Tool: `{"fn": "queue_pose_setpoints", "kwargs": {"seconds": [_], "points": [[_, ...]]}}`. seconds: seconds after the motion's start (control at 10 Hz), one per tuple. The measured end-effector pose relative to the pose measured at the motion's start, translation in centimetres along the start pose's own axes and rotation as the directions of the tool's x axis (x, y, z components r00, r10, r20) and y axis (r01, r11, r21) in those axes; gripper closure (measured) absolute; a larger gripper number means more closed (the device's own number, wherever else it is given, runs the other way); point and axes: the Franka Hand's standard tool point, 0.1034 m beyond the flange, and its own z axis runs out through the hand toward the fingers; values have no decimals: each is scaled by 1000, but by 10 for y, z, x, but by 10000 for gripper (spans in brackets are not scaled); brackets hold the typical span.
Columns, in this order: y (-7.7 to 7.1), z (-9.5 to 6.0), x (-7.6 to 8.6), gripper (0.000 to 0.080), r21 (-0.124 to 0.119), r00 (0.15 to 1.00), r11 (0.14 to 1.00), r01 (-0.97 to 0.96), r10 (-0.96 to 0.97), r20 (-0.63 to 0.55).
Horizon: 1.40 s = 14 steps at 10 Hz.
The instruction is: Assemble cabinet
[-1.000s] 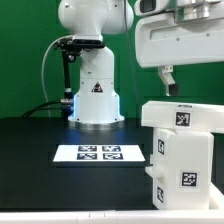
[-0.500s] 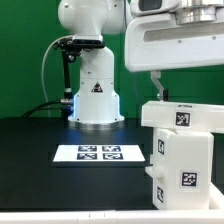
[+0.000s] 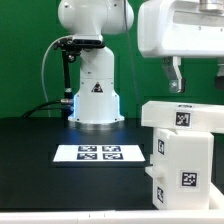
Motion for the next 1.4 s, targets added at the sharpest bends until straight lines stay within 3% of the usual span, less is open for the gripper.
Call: {"fn": "queue_pose_setpoints", "kwargs": {"seconds": [0.2,0.4,0.6,1.1,1.3,1.4], "points": [[4,1,-2,3,-12,992,992,129,-129,12],[1,14,-14,3,22,971,974,223,-224,86],[1,21,-17,3,16,953,957,289,-289,86],[8,35,-25,3,-4,967,971,240,-239,90],[9,35,-26,249,-14,987,991,134,-132,89],[9,35,-26,248,-23,996,999,36,-34,87]]}}
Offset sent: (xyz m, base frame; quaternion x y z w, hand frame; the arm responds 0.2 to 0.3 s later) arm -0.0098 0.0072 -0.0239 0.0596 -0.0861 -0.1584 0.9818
